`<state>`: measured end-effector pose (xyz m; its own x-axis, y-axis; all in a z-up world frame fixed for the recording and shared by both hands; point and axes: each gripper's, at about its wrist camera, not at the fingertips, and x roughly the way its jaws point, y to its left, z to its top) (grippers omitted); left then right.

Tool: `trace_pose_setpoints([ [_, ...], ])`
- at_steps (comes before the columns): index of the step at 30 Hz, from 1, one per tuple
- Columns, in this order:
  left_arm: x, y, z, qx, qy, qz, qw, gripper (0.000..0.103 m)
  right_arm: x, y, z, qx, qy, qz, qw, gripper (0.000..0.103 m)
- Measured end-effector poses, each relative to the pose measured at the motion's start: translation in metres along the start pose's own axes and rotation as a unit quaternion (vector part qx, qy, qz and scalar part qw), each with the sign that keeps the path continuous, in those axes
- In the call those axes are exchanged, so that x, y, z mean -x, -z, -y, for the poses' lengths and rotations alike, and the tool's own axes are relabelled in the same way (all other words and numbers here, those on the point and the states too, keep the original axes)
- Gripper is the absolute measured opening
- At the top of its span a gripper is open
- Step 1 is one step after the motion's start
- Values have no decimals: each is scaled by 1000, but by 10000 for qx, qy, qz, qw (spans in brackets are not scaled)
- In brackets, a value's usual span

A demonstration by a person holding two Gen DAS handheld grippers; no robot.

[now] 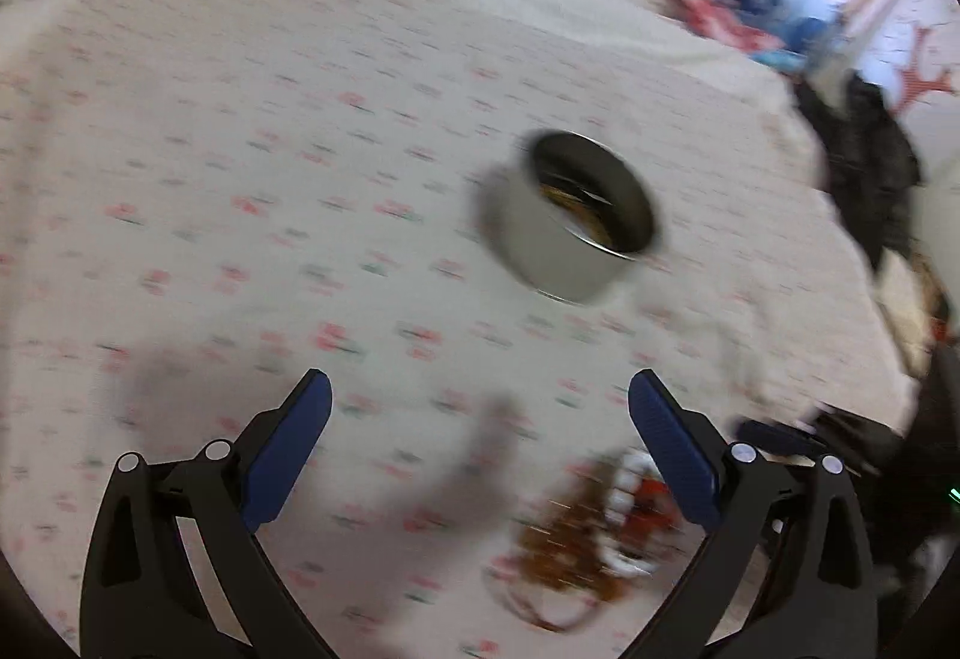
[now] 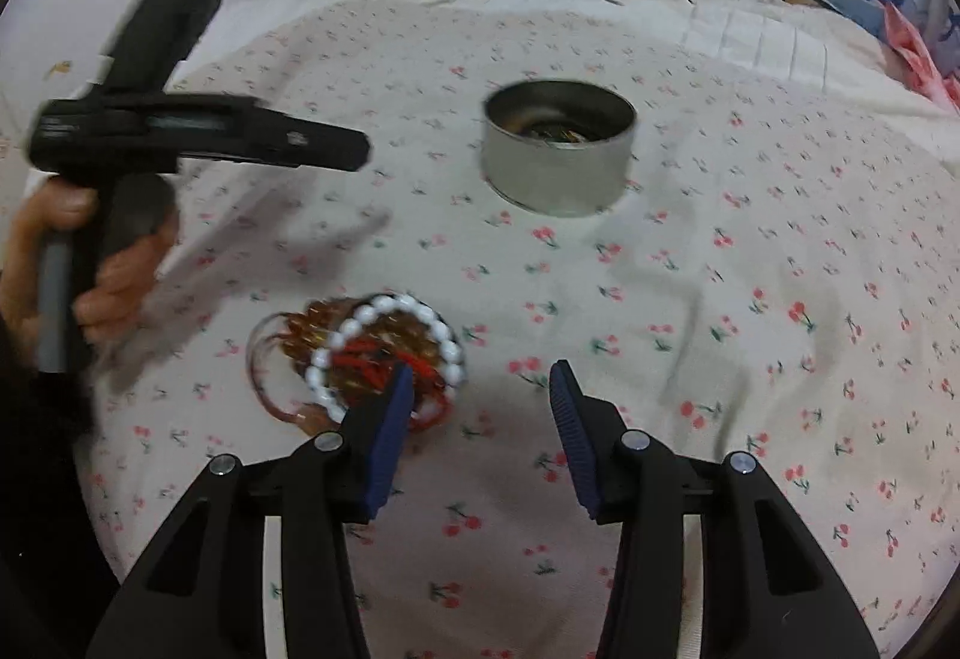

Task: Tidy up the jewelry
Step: 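Grasp the thin silver bangle from the pile with the right tool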

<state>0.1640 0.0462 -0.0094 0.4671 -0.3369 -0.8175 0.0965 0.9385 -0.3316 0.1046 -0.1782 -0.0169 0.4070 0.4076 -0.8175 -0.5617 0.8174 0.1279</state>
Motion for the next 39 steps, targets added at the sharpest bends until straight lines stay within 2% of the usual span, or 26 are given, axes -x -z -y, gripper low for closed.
trace_pose_setpoints([
  [2, -2, 4, 12, -286, 185, -102, 9994, 95, 1, 1, 4, -27, -1, -32, 10000, 47],
  [5, -3, 11, 29, -726, -64, -26, 9973, 95, 4, 1, 1, 34, -179, -14, 9998, 47],
  [8, -5, 10, 25, -620, -307, -3, 9976, 95, 15, 0, -20, 419, -488, 283, 9975, 47],
  [9, -6, 9, 20, -496, -233, -56, 9985, 95, 17, 0, -29, 609, -598, 298, 9959, 47],
  [11, -6, 8, 15, -390, 23, -172, 9991, 95, 13, 2, -34, 725, -534, 196, 9957, 47],
  [13, -5, 9, 20, -516, 176, -206, 9983, 94, 3, 4, -30, 731, -411, -65, 9965, 47],
  [14, -6, 11, 25, -662, 173, -220, 9974, 90, 1, 5, -28, 726, -328, -83, 9968, 47],
  [17, -10, 15, 38, -995, -135, -186, 9948, 88, 10, 1, -32, 617, -623, 269, 9958, 47],
  [19, -12, 12, 33, -833, -314, -186, 9959, 88, 10, -2, -43, 656, -799, 425, 9937, 46],
  [22, -10, 7, 12, -331, -447, -165, 9983, 88, -1, 1, -65, 950, -688, 381, 9924, 32],
  [23, -9, 5, 5, -165, -432, -147, 9988, 88, -6, 2, -69, 963, -630, 336, 9928, 22],
  [26, -4, 1, -9, 205, -308, -68, 9993, 88, -16, 2, -70, 908, -578, 276, 9938, 15],
  [36, -6, 2, 1, 46, -332, -69, 9994, 89, -21, 4, -61, 603, -654, 207, 9958, 14],
  [37, -5, 2, 1, 56, -335, -67, 9994, 89, -21, 4, -60, 586, -671, 217, 9958, 11],
  [38, -5, 2, 0, 69, -334, -67, 9994, 89, -21, 4, -59, 547, -662, 237, 9960, 4],
  [39, -5, 2, -1, 80, -330, -70, 9994, 89, -22, 2, -57, 505, -689, 243, 9960, 3],
])
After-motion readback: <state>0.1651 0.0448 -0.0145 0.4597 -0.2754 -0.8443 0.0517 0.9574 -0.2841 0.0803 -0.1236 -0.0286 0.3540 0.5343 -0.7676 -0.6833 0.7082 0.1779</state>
